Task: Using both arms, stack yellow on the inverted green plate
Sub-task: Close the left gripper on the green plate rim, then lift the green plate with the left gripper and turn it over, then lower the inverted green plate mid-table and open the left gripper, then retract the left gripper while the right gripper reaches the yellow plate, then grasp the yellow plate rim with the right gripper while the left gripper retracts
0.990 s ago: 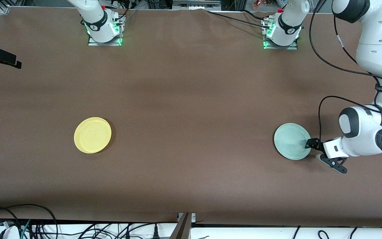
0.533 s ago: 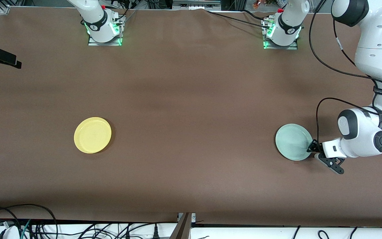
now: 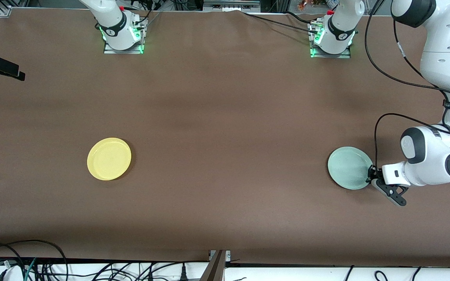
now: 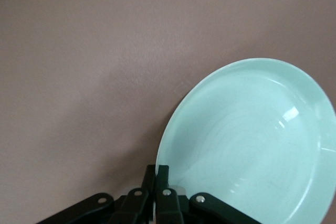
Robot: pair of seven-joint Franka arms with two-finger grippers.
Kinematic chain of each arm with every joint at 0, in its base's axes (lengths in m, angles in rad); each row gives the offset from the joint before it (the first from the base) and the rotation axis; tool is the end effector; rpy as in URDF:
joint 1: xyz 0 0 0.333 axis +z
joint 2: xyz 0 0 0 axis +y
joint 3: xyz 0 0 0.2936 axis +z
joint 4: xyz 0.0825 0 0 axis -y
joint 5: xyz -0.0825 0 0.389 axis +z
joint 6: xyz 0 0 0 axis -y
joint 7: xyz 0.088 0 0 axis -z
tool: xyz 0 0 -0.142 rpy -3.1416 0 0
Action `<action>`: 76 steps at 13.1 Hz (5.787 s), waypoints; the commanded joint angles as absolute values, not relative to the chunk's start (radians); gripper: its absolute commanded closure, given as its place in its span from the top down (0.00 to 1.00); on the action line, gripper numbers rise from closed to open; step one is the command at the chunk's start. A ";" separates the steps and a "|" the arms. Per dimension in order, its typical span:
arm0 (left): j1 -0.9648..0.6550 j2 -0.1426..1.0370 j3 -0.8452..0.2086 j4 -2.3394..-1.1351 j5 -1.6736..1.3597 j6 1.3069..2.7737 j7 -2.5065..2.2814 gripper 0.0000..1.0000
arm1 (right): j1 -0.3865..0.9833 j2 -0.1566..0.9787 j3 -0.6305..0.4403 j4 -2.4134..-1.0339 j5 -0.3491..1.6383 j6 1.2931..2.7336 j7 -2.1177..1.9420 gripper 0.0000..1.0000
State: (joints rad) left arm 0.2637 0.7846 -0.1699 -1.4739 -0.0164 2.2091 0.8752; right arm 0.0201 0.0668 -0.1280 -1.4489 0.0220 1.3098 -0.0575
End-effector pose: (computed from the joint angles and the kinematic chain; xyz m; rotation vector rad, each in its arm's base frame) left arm 0.6969 0.0782 0.1596 2.8095 -1.0652 0.0412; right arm 0.5402 -0.0528 0.5675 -3.0945 0.0735 0.3162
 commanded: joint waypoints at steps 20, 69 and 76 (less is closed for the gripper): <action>-0.604 0.601 -0.155 -1.411 0.949 1.714 -0.098 0.00 | 0.012 0.072 -0.123 -1.433 0.026 1.305 -0.071 1.00; -0.094 0.482 -0.184 -1.216 0.104 1.636 -0.134 1.00 | -0.072 0.630 -0.074 -1.698 0.163 2.126 -0.074 1.00; 0.043 0.229 -0.132 -1.444 0.043 1.580 0.084 1.00 | -0.074 0.620 -0.046 -1.801 0.164 2.267 -0.080 0.14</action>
